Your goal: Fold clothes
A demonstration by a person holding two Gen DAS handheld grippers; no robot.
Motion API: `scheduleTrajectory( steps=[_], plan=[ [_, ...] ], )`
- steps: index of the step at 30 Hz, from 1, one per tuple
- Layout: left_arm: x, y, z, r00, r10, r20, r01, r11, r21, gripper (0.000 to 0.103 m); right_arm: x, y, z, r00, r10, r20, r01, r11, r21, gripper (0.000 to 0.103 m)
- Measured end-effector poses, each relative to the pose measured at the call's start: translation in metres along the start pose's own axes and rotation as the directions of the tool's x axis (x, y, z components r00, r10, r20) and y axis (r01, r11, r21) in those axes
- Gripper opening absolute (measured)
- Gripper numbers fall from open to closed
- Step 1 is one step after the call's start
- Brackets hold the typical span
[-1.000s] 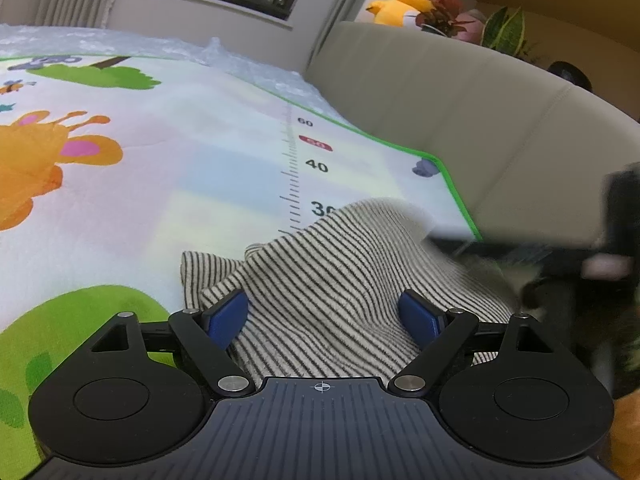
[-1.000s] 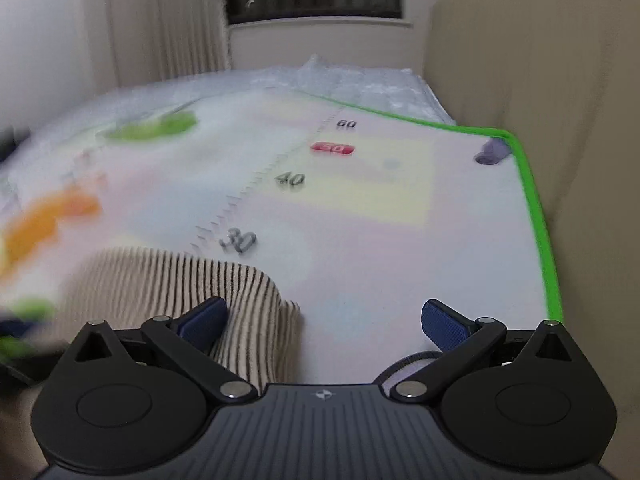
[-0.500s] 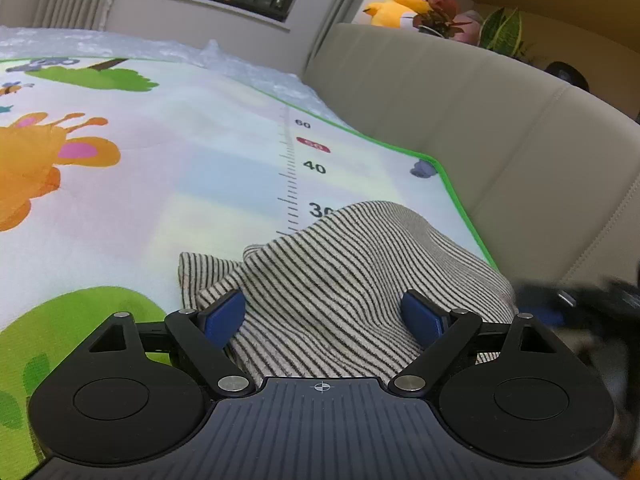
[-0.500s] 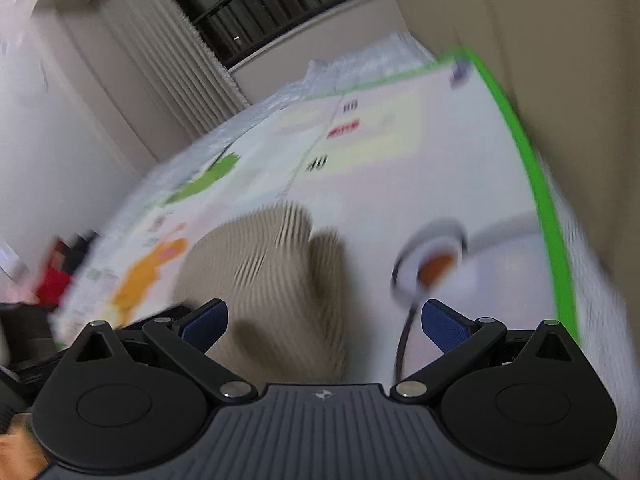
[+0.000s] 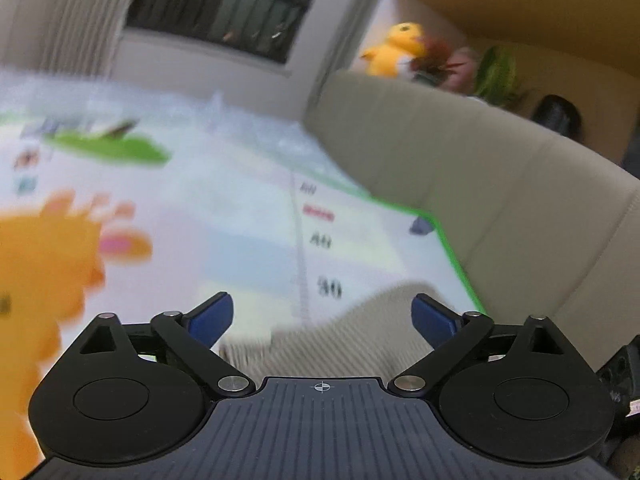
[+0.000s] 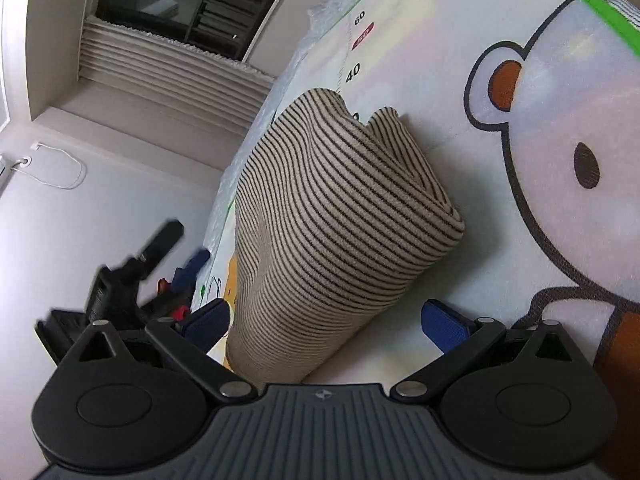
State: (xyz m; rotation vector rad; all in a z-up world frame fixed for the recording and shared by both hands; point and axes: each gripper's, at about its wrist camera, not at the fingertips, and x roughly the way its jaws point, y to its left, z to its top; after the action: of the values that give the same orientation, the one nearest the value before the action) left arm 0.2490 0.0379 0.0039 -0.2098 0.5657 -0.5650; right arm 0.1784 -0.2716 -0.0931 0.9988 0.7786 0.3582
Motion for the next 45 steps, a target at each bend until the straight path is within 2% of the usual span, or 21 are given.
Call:
scheduleTrajectory(
  steps=[2, 5, 7, 10, 13, 15, 18, 20, 21, 24, 26, 27, 30, 32, 33, 35, 36, 40, 42, 44, 45],
  plan=[
    [0.015, 0.000, 0.010, 0.999, -0.037, -0.026, 0.038, 0.998, 0.046, 0.099, 0.001, 0.000, 0.003, 1.000, -0.023, 0.011, 0.023, 1.000, -0.019, 0.070],
    [0.060, 0.012, 0.005, 0.988, -0.055, -0.144, 0.061, 0.997, 0.037, 0.099, 0.002, -0.006, 0.015, 1.000, -0.010, -0.006, 0.010, 1.000, 0.022, 0.067],
    [0.074, 0.027, -0.003, 0.977, -0.112, -0.183, 0.101, 0.993, -0.068, 0.099, 0.005, -0.003, 0.025, 0.999, -0.032, 0.004, 0.032, 0.999, -0.002, 0.067],
    [0.080, 0.049, -0.017, 0.957, -0.211, -0.197, 0.159, 0.955, -0.250, 0.099, 0.014, 0.007, 0.050, 0.996, -0.078, 0.040, 0.081, 0.994, -0.078, 0.067],
    [0.065, 0.051, -0.032, 0.947, -0.255, -0.193, 0.192, 0.935, -0.298, 0.099, 0.033, 0.022, 0.084, 0.987, -0.135, 0.091, 0.150, 0.970, -0.193, 0.069],
    [0.053, 0.038, -0.042, 0.931, -0.298, -0.212, 0.228, 0.927, -0.299, 0.099, 0.051, 0.033, 0.106, 0.979, -0.175, 0.101, 0.198, 0.935, -0.294, 0.071],
    [0.043, 0.008, -0.061, 0.863, -0.427, -0.272, 0.341, 0.887, -0.311, 0.100, 0.072, 0.045, 0.121, 0.972, -0.213, 0.094, 0.233, 0.876, -0.423, 0.087],
    [0.034, -0.011, -0.064, 0.852, -0.430, -0.298, 0.362, 0.896, -0.257, 0.100, 0.071, 0.047, 0.120, 0.970, -0.215, 0.112, 0.243, 0.866, -0.437, 0.089],
    [0.027, -0.016, -0.062, 0.857, -0.422, -0.295, 0.366, 0.902, -0.229, 0.100, 0.059, 0.044, 0.118, 0.971, -0.205, 0.123, 0.238, 0.873, -0.427, 0.089],
    [0.007, -0.006, -0.038, 0.902, -0.393, -0.177, 0.355, 0.911, -0.209, 0.100, 0.029, 0.037, 0.100, 0.972, -0.181, 0.152, 0.229, 0.881, -0.414, 0.089],
    [0.004, 0.004, -0.020, 0.947, -0.303, -0.103, 0.279, 0.939, -0.201, 0.100, 0.011, 0.032, 0.086, 0.972, -0.172, 0.162, 0.225, 0.885, -0.408, 0.089],
    [0.009, 0.007, -0.015, 0.963, -0.254, -0.089, 0.233, 0.952, -0.196, 0.100, 0.012, 0.028, 0.084, 0.974, -0.164, 0.158, 0.214, 0.894, -0.393, 0.089],
    [0.038, 0.008, -0.010, 0.990, -0.106, -0.098, 0.088, 0.981, -0.171, 0.101, 0.015, 0.016, 0.082, 0.982, -0.143, 0.124, 0.175, 0.936, -0.307, 0.089],
    [0.043, 0.011, -0.008, 0.994, -0.083, -0.068, 0.068, 0.979, -0.193, 0.101, 0.020, 0.010, 0.082, 0.981, -0.158, 0.116, 0.184, 0.944, -0.274, 0.089],
    [0.038, 0.014, -0.006, 0.993, -0.111, -0.038, 0.100, 0.970, -0.222, 0.101, 0.021, 0.008, 0.082, 0.978, -0.168, 0.121, 0.195, 0.945, -0.262, 0.089],
    [0.014, 0.024, 0.001, 0.980, -0.198, 0.032, 0.199, 0.941, -0.274, 0.101, 0.023, 0.005, 0.085, 0.980, -0.155, 0.123, 0.181, 0.953, -0.242, 0.089],
    [-0.001, 0.026, 0.006, 0.978, -0.202, 0.057, 0.209, 0.940, -0.269, 0.101, 0.024, 0.005, 0.086, 0.981, -0.144, 0.128, 0.170, 0.958, -0.232, 0.089],
    [-0.045, 0.016, 0.021, 0.984, -0.094, 0.150, 0.121, 0.976, -0.179, 0.103, 0.038, 0.009, 0.090, 0.985, -0.091, 0.147, 0.118, 0.974, -0.191, 0.089],
    [-0.053, 0.012, 0.031, 0.980, -0.049, 0.191, 0.073, 0.990, -0.123, 0.103, 0.058, 0.018, 0.090, 0.982, -0.124, 0.144, 0.155, 0.961, -0.227, 0.089],
    [-0.051, 0.014, 0.042, 0.978, -0.048, 0.203, 0.069, 0.993, -0.096, 0.103, 0.077, 0.025, 0.088, 0.975, -0.168, 0.147, 0.205, 0.932, -0.298, 0.096],
    [-0.043, 0.013, 0.044, 0.981, -0.068, 0.181, 0.084, 0.993, -0.083, 0.103, 0.084, 0.028, 0.087, 0.970, -0.187, 0.157, 0.230, 0.915, -0.330, 0.098]
  ],
)
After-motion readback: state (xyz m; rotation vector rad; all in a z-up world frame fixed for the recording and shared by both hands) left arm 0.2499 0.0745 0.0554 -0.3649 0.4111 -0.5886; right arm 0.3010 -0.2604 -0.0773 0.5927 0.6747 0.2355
